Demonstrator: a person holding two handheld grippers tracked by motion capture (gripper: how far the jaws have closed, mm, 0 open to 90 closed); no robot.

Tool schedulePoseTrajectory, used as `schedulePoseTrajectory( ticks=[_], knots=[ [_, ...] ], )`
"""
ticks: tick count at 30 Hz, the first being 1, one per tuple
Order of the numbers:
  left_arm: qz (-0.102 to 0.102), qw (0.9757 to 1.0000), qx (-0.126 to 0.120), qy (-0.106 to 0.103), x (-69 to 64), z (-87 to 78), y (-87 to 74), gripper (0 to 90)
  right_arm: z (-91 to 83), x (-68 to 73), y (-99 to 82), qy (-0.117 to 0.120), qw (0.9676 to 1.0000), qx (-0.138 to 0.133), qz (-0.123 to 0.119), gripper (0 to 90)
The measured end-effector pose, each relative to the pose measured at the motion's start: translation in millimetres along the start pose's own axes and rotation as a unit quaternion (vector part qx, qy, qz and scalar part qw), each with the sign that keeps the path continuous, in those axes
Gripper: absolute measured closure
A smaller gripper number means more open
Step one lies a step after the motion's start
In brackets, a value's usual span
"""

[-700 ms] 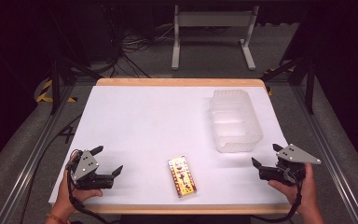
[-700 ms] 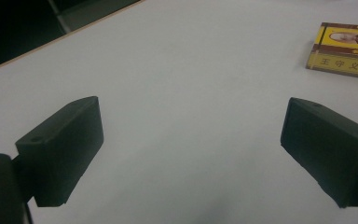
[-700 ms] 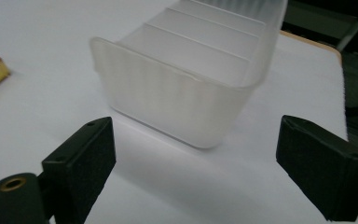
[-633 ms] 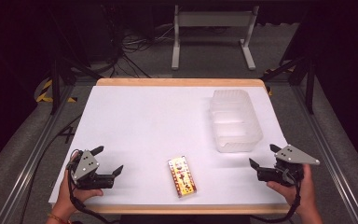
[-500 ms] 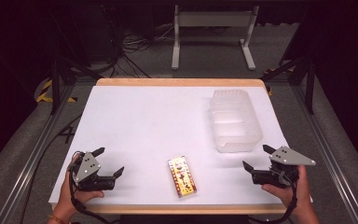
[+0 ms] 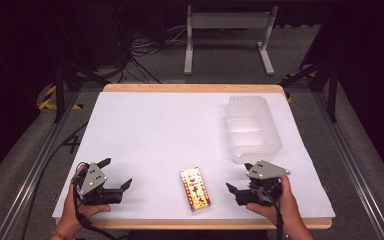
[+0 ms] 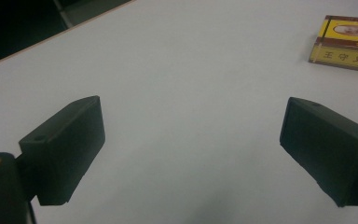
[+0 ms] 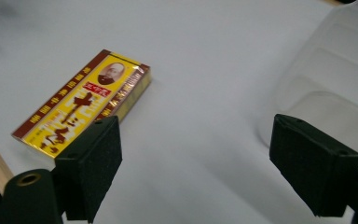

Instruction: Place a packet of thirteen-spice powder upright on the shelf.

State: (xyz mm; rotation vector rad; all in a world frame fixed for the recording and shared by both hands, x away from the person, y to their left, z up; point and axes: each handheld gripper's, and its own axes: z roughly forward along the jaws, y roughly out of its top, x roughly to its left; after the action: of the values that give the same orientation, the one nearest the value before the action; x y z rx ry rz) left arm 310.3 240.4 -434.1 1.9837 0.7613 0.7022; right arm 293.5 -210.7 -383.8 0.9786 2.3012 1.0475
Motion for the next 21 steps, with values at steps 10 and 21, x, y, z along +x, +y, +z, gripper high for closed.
schedulePoseTrajectory(
  ticks=[10, 21],
  knots=[
    [-0.004, 1.0, -0.001, 0.004, 3.0, -0.8, -2.4, 7.6, 54.5, 29.6, 38.5, 0.055, 0.9931, 0.089, 0.052, 20.9],
    [-0.004, 1.0, 0.0, 0.002, 2.7, -0.5, -3.2, 8.0, 113.5, 47.7, 69.2, 0.068, 0.9736, 0.18, 0.124, 24.8]
  ],
)
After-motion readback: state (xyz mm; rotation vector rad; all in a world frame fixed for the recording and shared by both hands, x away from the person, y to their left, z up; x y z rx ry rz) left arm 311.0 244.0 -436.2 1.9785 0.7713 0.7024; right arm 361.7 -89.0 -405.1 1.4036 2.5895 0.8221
